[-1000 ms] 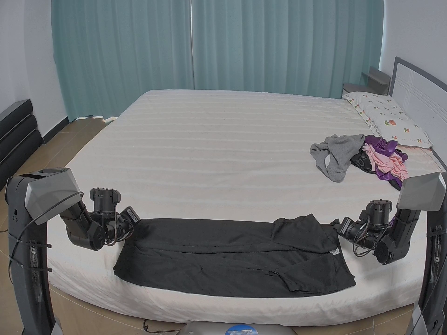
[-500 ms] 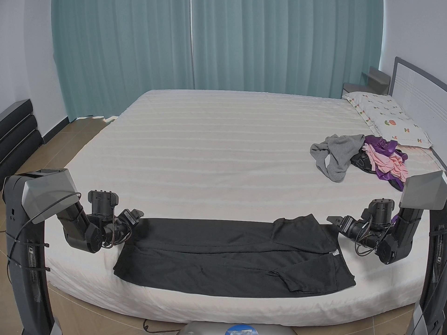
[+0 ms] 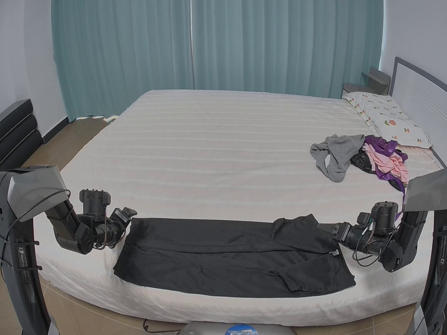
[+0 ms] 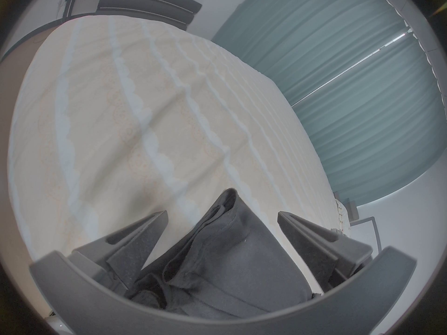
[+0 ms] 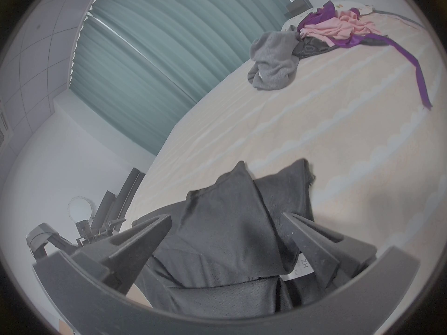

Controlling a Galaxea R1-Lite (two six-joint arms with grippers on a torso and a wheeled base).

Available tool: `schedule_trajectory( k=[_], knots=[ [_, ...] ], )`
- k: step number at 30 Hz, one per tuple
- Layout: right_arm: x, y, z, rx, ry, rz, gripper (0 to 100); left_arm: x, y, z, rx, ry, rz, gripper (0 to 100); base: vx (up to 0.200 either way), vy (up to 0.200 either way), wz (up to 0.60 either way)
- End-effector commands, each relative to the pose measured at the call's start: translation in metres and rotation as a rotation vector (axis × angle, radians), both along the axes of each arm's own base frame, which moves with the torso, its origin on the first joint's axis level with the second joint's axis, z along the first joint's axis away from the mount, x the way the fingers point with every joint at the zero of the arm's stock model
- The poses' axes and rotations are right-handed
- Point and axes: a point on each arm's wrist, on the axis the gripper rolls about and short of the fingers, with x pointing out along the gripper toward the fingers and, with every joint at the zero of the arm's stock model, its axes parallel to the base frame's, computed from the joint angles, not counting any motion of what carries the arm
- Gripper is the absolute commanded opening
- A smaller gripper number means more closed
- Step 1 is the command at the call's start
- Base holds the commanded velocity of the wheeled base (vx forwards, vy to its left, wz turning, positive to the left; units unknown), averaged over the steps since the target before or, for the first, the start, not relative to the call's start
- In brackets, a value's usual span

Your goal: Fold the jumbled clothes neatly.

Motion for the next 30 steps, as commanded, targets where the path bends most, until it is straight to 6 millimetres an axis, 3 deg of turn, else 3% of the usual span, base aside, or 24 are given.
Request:
schedule_trajectory(
  k=[1, 7, 8, 14, 28, 29, 30],
  knots=[
    [-0.003, 0.003, -0.024, -0.002, 0.052, 0.024, 100, -0.009, 0.001, 0.003, -0.009, 0.009, -0.002, 100, 0.000, 0.000, 0.00],
    [0.000, 0.006, -0.034, 0.000, 0.027, 0.035, 100, -0.020, 0.001, 0.003, -0.011, 0.034, -0.002, 100, 0.000, 0.000, 0.00],
    [0.001, 0.008, -0.034, 0.001, 0.024, 0.044, 0, -0.021, 0.001, 0.003, -0.012, 0.037, -0.003, 100, 0.000, 0.000, 0.00],
    [-0.001, 0.012, -0.032, 0.000, 0.023, 0.054, 0, -0.033, 0.003, 0.002, -0.013, 0.061, 0.004, 100, 0.000, 0.000, 0.00],
    [-0.021, 0.004, -0.024, -0.020, 0.031, 0.031, 0, -0.036, 0.003, 0.002, -0.013, 0.068, 0.004, 100, 0.000, 0.000, 0.00],
    [-0.022, 0.004, -0.023, -0.021, 0.030, 0.030, 100, -0.037, 0.003, 0.002, -0.013, 0.069, 0.004, 100, 0.000, 0.000, 0.00],
    [-0.023, 0.003, -0.023, -0.021, 0.033, 0.029, 100, -0.037, 0.003, 0.002, -0.013, 0.069, 0.004, 100, 0.000, 0.000, 0.00]
  ],
)
